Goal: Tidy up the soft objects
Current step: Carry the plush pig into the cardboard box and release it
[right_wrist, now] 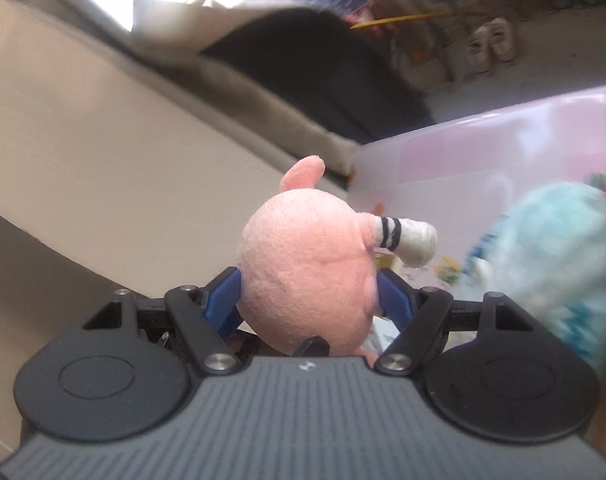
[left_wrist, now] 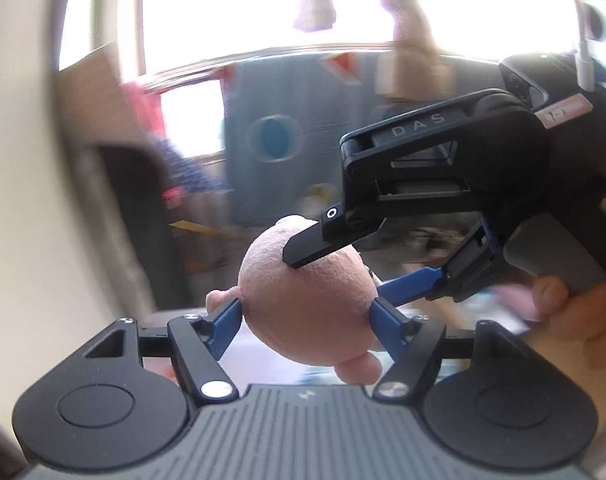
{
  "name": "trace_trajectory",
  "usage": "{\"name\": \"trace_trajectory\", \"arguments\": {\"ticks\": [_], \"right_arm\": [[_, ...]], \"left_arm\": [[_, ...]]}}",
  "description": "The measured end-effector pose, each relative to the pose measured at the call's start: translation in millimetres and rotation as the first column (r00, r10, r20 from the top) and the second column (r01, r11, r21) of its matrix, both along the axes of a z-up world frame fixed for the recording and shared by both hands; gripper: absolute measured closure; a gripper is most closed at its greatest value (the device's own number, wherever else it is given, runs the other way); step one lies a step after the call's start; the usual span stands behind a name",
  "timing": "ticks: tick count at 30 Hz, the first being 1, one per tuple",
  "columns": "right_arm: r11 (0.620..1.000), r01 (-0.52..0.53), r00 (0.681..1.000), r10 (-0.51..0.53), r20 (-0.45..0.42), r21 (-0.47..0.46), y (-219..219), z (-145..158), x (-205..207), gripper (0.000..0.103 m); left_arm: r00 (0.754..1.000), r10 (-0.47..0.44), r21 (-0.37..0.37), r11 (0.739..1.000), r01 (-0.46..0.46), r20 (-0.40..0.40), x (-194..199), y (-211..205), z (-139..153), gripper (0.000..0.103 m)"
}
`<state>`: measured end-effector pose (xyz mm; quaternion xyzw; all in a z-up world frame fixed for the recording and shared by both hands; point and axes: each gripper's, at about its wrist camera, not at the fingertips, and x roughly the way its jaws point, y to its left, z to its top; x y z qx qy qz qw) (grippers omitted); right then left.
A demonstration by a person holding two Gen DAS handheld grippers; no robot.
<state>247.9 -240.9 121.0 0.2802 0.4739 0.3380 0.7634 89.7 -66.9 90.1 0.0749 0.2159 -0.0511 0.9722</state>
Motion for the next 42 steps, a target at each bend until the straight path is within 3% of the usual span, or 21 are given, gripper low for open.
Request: {"name": "trace_trajectory", "arguments": {"ticks": [4,9,13,17,21,24,27,35,42], "right_arm": [[0.988,0.156,0.987,-0.156,-0.047,0.002,-95,-7,-40,0.029],[0.948,0.319,0.942,-0.317,-0.105,-0.004,-190,-32,-74,0.029],[0.920,0.391,0.907,-0.390,-0.157,-0.023,-228,-70,-68,0.029],[0.907,0.420,0.885,-0.419,-0.204,-0.040,-250,-110,-41,0.029],[0.891,0.442,0.858,-0.454,-0.241,-0.107,-262,-154,-7,0.032],[0.875,0.434,0.845,-0.477,-0.242,-0.213,-258,-183,24,0.032],[0.877,0.437,0.839,-0.478,-0.260,-0.202,-258,-195,30,0.032],[0.846,0.459,0.840,-0.513,-0.178,-0.271,-251,-175,20,0.033],[0.849,0.483,0.850,-0.514,-0.117,-0.215,-247,-131,-4,0.032]], "left_arm": [[0.987,-0.161,0.021,0.987,0.162,-0.021,-8,-66,-9,0.031],[0.950,-0.302,0.034,0.952,0.305,-0.076,-11,-151,-37,0.031],[0.921,-0.356,0.043,0.929,0.366,-0.159,11,-196,-63,0.031],[0.906,-0.357,0.091,0.919,0.385,-0.225,30,-228,-80,0.030],[0.911,-0.308,0.129,0.927,0.353,-0.275,50,-222,-92,0.029],[0.915,-0.277,0.135,0.936,0.326,-0.293,56,-204,-91,0.029],[0.927,-0.244,0.139,0.946,0.293,-0.286,58,-184,-79,0.029],[0.954,-0.169,0.115,0.972,0.203,-0.248,48,-127,-54,0.028],[0.975,-0.079,0.061,0.994,0.093,-0.206,24,-69,-37,0.025]]}}
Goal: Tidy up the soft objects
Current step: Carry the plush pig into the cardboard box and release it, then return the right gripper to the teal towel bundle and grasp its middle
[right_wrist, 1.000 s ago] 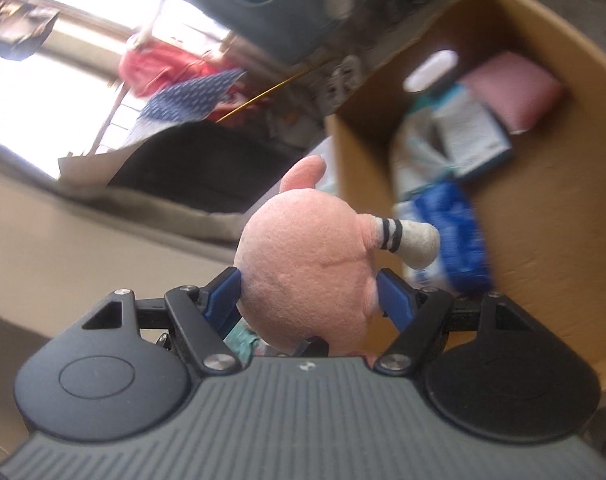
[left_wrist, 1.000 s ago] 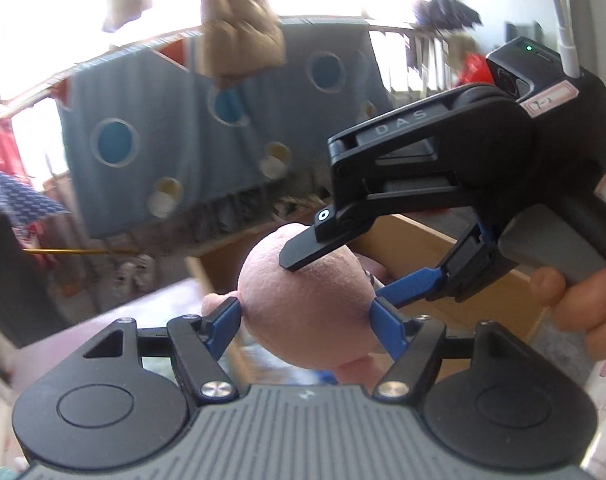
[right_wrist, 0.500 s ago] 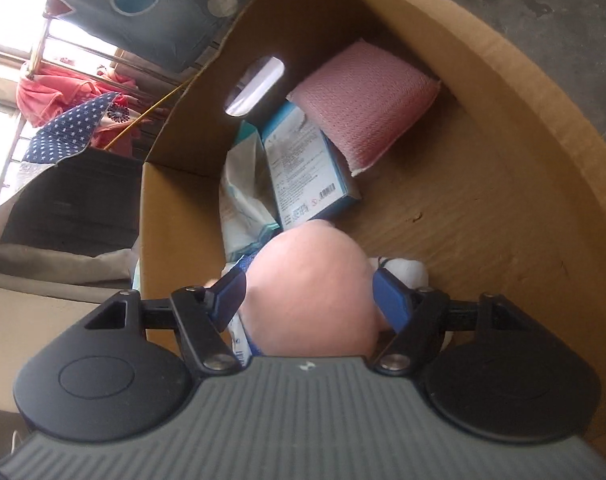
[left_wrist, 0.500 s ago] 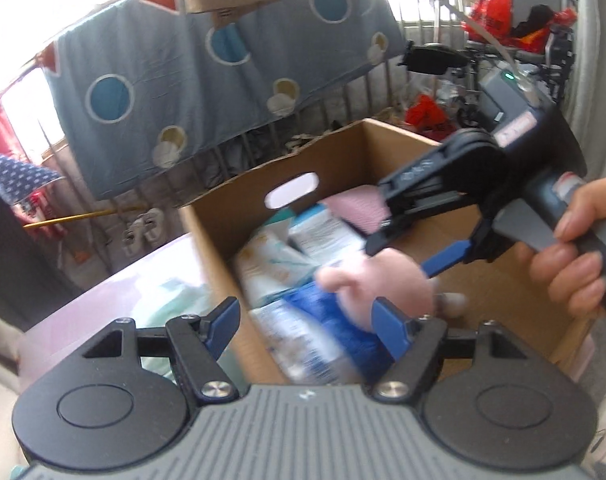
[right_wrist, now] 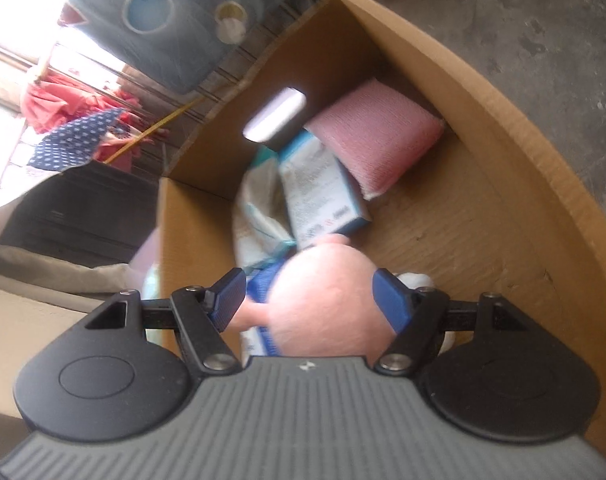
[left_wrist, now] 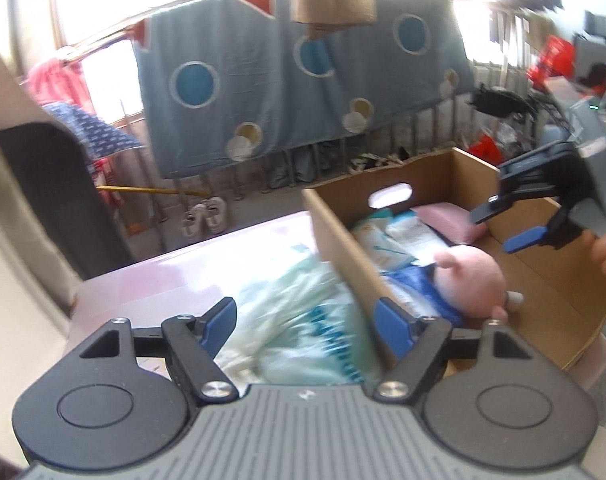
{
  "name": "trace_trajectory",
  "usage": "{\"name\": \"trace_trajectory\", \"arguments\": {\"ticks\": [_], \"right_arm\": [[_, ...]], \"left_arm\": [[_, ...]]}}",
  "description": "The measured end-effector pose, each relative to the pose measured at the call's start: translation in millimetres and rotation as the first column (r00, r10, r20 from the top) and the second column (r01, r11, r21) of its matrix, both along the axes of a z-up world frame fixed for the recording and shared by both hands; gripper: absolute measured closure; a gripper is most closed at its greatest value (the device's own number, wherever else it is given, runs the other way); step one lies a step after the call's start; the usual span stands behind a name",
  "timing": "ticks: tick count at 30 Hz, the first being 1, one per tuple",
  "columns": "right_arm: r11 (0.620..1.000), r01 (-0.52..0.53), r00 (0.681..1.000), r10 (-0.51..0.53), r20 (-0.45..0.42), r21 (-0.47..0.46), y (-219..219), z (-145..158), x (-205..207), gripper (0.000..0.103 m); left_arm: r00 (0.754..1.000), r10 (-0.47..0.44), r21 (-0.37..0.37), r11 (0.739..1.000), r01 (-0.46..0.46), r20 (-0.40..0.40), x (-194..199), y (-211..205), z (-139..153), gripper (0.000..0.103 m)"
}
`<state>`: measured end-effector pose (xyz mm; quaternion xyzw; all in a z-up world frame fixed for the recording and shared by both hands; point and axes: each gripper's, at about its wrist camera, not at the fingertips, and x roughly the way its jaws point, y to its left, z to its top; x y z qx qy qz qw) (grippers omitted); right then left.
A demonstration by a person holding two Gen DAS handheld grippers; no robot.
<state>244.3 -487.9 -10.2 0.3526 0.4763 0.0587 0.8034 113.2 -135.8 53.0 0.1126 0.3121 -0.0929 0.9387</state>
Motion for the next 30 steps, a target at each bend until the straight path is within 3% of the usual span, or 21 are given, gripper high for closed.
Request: {"name": "trace_trajectory", "arguments": {"ticks": [6,12,16,21,25,30], "right_arm": [[0.994,-0.087,0.993,0.081,0.083,0.065,33,43,-19,0.031],[0.954,-0.287,0.952,0.273,0.135,0.092,119,72,-19,0.031],[0.885,-0.453,0.888,0.436,0.145,0.110,201,75,-15,0.031],[0.765,-0.628,0.779,0.617,0.116,0.144,316,53,-5,0.031],[0.692,-0.701,0.707,0.706,0.044,0.172,403,16,8,0.034],[0.632,-0.753,0.634,0.771,-0.057,0.183,496,-31,25,0.043]], "left_arm": [[0.992,0.120,-0.023,0.993,-0.119,0.046,-25,50,6,0.025],[0.957,0.280,-0.001,0.960,-0.281,0.082,-45,103,-6,0.025],[0.911,0.405,0.004,0.913,-0.407,0.077,-54,146,-24,0.026],[0.839,0.542,-0.004,0.840,-0.542,0.046,-59,193,-54,0.027],[0.805,0.593,-0.019,0.805,-0.593,-0.007,-53,221,-80,0.030],[0.793,0.607,-0.004,0.794,-0.608,-0.057,-36,245,-103,0.031]]}}
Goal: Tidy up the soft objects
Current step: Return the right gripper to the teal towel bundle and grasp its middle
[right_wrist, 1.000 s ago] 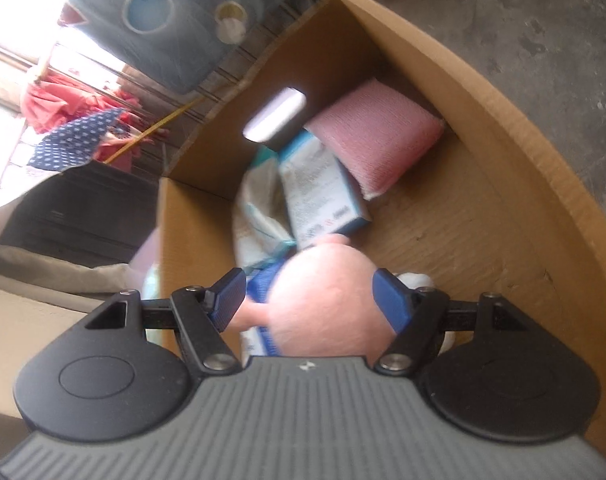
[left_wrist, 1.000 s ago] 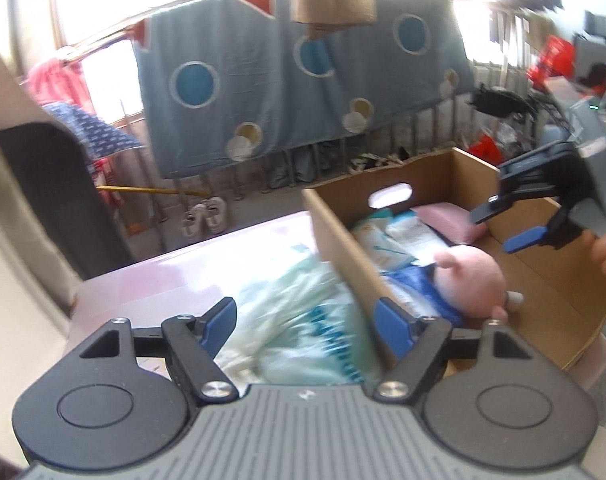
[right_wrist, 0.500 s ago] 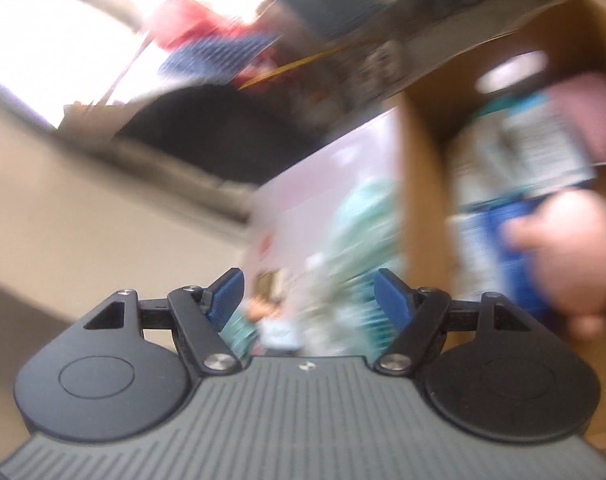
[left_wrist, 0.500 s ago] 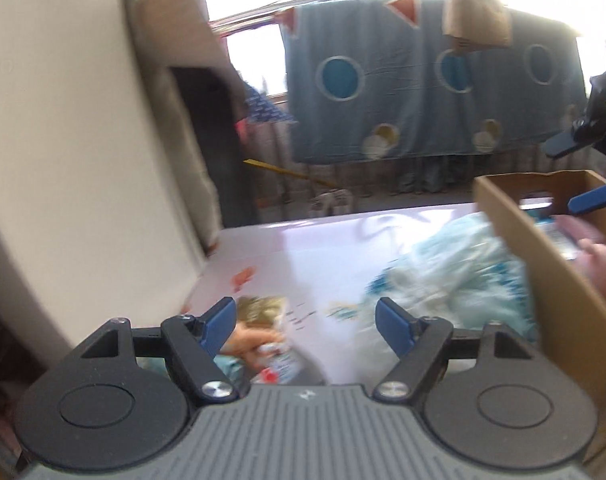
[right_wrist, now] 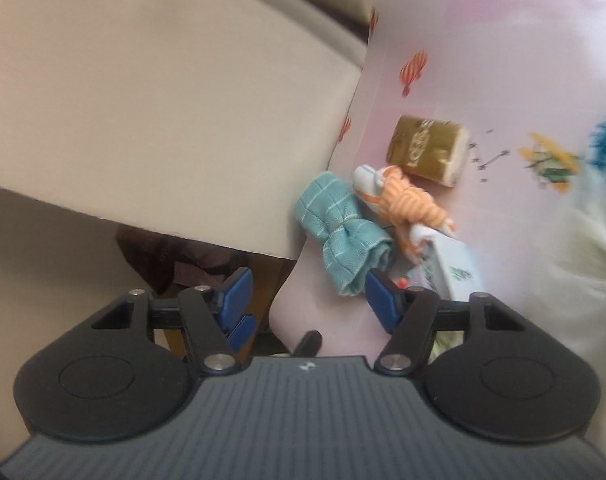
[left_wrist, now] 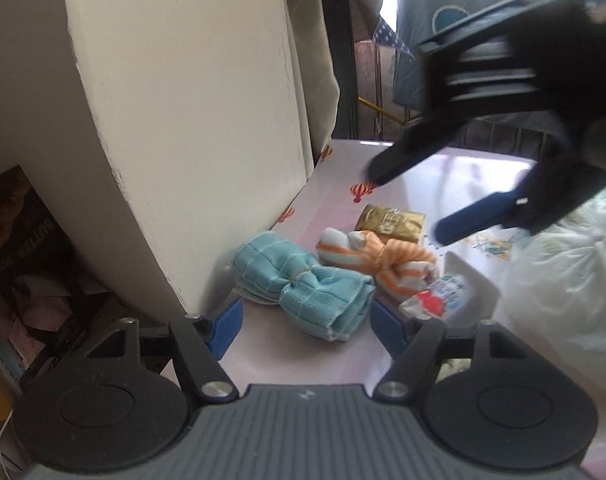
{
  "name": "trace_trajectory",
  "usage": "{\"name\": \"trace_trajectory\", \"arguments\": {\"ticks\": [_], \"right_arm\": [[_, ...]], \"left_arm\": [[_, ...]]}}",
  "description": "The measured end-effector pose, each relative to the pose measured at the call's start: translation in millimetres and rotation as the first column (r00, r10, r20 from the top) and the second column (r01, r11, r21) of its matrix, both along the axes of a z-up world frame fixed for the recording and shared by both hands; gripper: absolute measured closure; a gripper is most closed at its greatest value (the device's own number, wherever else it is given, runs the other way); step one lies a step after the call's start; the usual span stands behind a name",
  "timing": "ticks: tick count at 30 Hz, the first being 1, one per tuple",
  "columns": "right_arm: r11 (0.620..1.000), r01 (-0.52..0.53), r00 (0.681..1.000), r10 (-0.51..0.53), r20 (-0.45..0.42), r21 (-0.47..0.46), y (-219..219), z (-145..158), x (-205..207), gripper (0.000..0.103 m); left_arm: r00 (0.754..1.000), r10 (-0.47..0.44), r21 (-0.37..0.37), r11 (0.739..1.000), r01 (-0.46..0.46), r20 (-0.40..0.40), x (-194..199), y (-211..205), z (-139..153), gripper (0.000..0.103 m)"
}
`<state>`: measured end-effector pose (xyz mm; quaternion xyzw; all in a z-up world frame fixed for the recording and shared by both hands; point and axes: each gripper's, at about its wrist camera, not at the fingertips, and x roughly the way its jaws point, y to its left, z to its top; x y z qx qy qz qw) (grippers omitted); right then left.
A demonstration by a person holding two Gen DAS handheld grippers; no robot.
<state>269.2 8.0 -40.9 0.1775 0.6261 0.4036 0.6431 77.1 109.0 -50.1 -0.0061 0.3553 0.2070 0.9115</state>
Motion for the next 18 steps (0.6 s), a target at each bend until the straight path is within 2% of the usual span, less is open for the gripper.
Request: {"name": "trace_trajectory", "arguments": {"ticks": [5,9,12,16,18], "right_arm": [[0.993,-0.055,0.998,0.058,0.026,-0.105,65,-37,20,0.047],[0.979,-0.064,0.996,0.073,0.043,-0.195,92,-60,26,0.049],[0.975,-0.089,0.995,0.095,0.022,-0.203,95,-63,20,0.050],[0.977,-0.130,0.989,0.115,-0.095,-0.171,92,-64,9,0.050],[0.973,-0.132,0.990,0.120,-0.073,-0.190,96,-61,8,0.050]], "left_arm": [[0.999,0.003,-0.058,0.998,-0.006,-0.039,17,23,-13,0.035],[0.998,-0.012,-0.090,0.996,0.006,-0.059,20,36,-18,0.035],[0.997,-0.032,-0.126,0.992,0.023,-0.072,18,44,-19,0.035],[0.996,-0.046,-0.174,0.984,0.032,-0.077,17,50,-19,0.033],[0.994,-0.056,-0.173,0.984,0.040,-0.091,21,50,-22,0.032]]}}
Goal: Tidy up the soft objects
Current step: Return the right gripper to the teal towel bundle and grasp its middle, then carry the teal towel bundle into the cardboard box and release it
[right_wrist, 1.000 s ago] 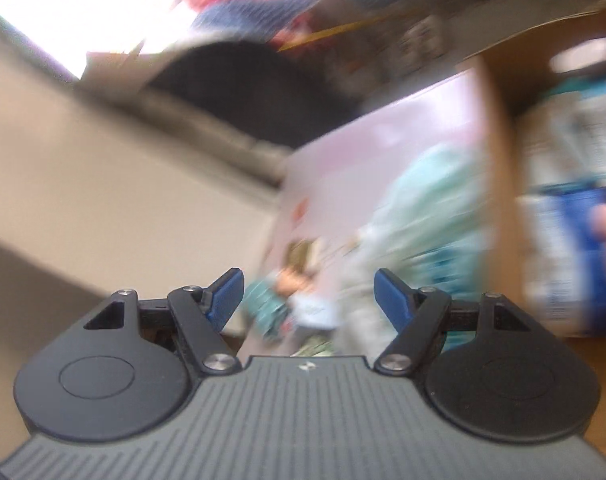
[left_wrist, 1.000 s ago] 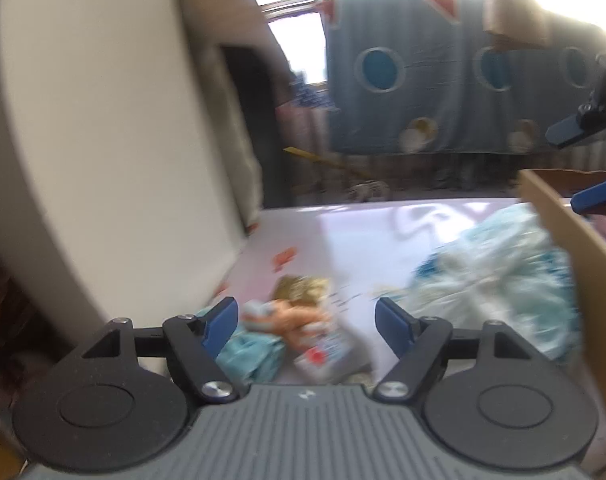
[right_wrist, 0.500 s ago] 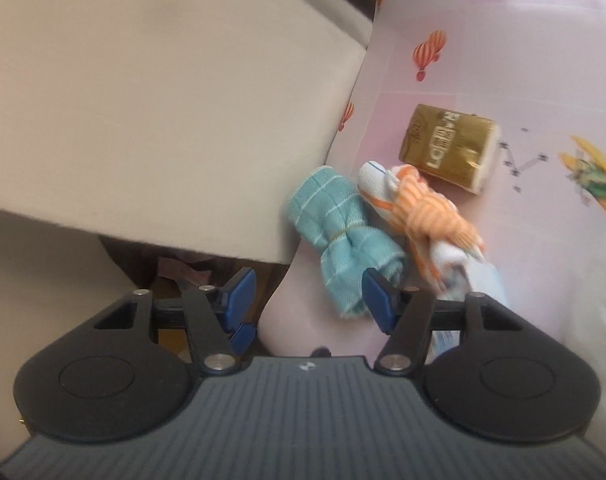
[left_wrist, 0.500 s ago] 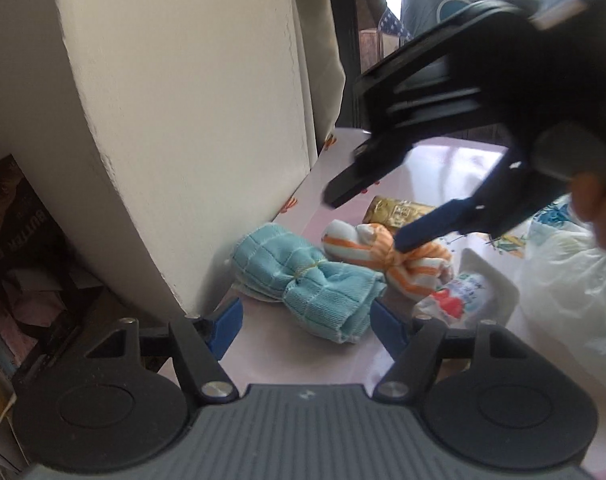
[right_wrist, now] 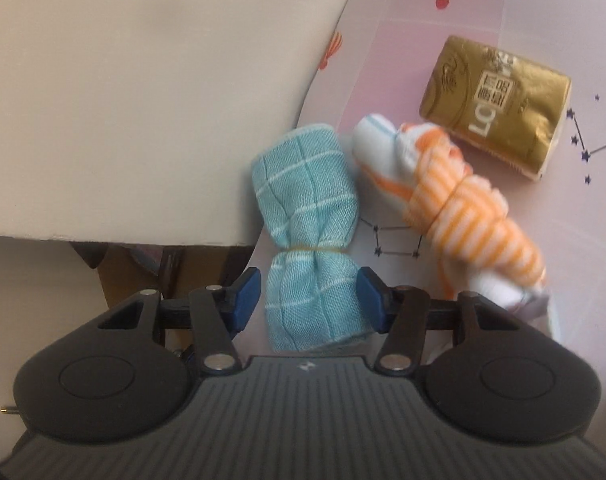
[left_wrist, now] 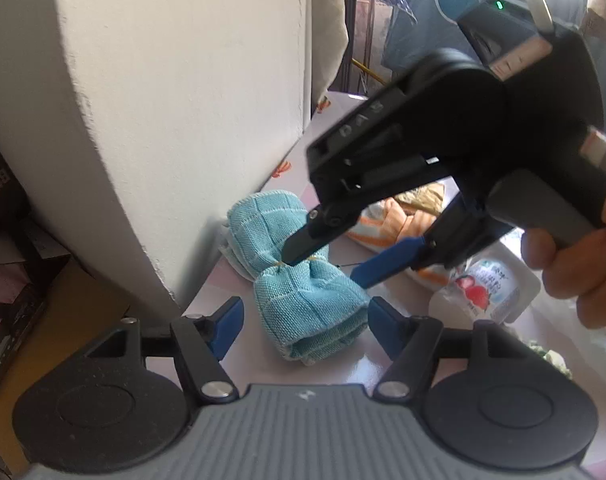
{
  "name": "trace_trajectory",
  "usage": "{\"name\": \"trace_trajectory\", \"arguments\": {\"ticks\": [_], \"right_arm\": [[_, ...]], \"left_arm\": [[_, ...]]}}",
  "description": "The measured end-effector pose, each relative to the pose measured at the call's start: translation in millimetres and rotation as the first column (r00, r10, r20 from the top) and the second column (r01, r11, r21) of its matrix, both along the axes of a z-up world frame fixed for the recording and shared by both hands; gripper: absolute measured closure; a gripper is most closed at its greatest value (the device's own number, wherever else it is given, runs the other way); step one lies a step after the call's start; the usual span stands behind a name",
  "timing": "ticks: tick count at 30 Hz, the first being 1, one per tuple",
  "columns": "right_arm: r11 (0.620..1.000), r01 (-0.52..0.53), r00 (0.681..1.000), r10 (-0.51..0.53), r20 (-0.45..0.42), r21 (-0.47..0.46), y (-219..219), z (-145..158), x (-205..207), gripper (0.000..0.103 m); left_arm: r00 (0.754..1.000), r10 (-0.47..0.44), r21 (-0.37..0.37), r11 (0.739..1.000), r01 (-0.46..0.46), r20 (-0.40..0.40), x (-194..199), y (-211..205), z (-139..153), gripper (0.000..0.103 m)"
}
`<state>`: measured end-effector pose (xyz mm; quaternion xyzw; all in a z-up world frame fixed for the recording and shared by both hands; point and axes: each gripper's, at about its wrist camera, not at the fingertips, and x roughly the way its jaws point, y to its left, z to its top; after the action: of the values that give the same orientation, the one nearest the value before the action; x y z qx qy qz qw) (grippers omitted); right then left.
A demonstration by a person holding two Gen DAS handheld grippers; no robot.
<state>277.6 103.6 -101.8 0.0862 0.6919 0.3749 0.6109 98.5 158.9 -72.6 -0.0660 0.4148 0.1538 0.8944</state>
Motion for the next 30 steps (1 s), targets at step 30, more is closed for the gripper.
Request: {"name": "trace_trajectory", "arguments": {"ticks": [30], "right_arm": [[0.993,0.093,0.996,-0.093,-0.001,0.071,-49,62,-26,0.075]], "left_arm": [[0.991,-0.131,0.068,0.989,0.133,-0.025,-22,-38,35,0.066]]}}
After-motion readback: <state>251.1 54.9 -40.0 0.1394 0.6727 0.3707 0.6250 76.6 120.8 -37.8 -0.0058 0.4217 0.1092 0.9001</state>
